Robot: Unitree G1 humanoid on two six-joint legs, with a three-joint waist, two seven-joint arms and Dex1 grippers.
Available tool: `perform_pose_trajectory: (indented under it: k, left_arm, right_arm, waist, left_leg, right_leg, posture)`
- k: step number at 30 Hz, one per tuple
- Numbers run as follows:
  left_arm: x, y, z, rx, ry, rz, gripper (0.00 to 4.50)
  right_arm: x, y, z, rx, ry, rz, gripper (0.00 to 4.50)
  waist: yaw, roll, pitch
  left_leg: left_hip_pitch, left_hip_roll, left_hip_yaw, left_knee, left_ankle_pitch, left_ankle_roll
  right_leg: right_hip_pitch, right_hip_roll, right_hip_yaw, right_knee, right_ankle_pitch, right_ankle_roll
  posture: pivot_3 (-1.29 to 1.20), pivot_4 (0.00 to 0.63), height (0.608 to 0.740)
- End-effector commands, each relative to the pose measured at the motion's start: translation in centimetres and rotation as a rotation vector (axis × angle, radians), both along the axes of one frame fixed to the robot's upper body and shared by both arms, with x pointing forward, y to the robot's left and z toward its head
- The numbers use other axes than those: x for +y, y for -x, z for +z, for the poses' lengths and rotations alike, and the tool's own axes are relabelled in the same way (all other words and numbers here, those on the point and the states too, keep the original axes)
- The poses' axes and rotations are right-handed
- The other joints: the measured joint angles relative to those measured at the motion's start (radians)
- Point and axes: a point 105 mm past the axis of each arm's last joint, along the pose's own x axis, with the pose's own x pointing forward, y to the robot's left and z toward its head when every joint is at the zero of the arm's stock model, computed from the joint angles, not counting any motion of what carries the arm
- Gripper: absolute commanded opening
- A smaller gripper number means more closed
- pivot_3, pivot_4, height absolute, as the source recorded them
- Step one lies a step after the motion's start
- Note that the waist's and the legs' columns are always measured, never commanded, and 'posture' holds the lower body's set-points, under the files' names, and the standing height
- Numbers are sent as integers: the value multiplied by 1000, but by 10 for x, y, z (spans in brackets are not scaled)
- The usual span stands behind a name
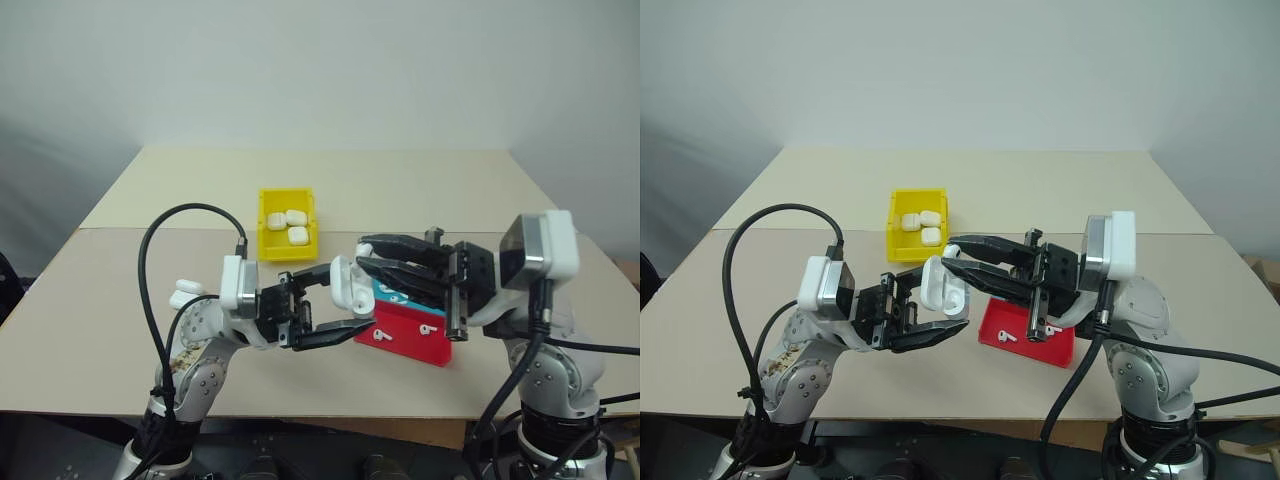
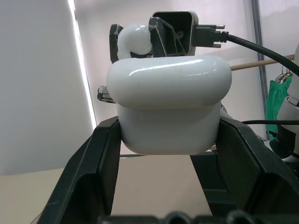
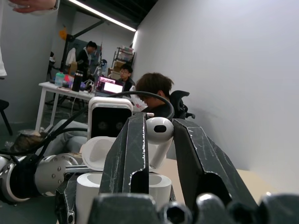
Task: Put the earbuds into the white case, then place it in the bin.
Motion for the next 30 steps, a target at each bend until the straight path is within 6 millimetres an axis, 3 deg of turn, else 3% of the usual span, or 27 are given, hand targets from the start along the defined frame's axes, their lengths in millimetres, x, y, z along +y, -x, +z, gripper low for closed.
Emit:
perform_pose_trajectory:
  k: [1,18,22,30]
  left_arm:
    - [0,8,7,-38,11,-21,2772]
    - [1,7,5,-50,-6,-7,2772]
    - [1,6,5,-49,-11,-1,2772]
    - [8,0,-5,-44,-76,39,2772]
  right_arm:
    - [1,4,2,-55,9,-6,629]
    - [-1,1,-10,-84,69,-45,629]
    - [0,1,-13,-95,89,-45,1857]
    - [-9,4,-11,-97,100,-37,1857]
  waist:
    - [0,0,0]
    - [0,0,0]
    - [0,0,0]
    - [1,0,0]
  left_leg:
    - [0,0,0,0,0,0]
    - [0,0,0,0,0,0]
    - [0,0,0,0,0,0]
    - [0,0,0,0,0,0]
  right_leg:
    - [0,0,0,0,0,0]
    - [0,0,0,0,-1,-1]
    - [0,0,0,0,-1,-2]
    - [0,0,0,-1,-2,-2]
  posture:
    - [0,150,740]
    - [0,150,740]
    - [0,150,740]
    - [0,150,740]
